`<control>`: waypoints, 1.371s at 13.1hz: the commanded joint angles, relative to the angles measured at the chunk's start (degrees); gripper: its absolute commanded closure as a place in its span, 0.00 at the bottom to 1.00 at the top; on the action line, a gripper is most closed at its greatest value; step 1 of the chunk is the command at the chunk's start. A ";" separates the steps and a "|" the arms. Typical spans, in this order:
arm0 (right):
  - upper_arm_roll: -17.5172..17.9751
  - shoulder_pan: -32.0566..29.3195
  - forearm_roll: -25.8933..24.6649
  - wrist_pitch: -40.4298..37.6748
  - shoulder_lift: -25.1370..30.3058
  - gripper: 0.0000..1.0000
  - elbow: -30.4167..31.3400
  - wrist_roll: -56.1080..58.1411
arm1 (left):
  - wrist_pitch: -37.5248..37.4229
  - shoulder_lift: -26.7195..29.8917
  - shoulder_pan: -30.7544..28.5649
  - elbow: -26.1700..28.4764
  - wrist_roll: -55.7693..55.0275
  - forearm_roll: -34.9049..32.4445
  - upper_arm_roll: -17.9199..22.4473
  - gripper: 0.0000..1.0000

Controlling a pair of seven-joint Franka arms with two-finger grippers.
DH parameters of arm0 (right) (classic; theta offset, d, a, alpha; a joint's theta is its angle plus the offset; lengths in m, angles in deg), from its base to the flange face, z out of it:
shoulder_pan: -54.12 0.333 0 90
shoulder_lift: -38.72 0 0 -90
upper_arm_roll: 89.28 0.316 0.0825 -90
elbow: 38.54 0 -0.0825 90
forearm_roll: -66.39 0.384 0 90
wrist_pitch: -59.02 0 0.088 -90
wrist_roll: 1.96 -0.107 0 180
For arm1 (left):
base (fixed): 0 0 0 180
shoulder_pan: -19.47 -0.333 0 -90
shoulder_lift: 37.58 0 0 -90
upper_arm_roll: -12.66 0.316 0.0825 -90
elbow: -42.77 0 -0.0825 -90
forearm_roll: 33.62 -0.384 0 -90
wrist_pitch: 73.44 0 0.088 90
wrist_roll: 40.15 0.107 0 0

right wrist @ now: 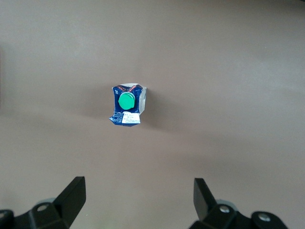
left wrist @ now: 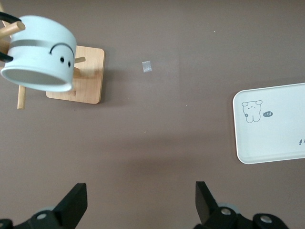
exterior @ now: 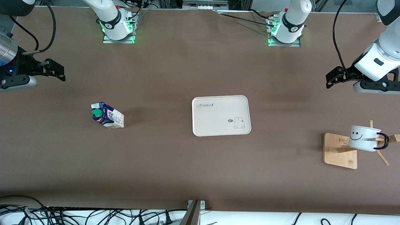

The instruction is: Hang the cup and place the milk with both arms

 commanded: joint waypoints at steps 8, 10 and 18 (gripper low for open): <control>1.11 -1.00 -0.27 0.02 0.89 0.00 0.29 -1.03 | -0.20 0.28 0.05 0.45 0.77 -0.57 -0.47 0.00; 1.11 -1.00 -0.27 0.02 0.89 0.00 0.29 -1.03 | -0.38 -0.16 0.05 -0.25 0.60 -0.57 -0.47 0.00; 1.11 -1.00 -0.19 0.10 0.89 0.00 0.29 -1.03 | -1.87 -3.23 0.22 -3.94 0.33 -0.48 -0.55 0.00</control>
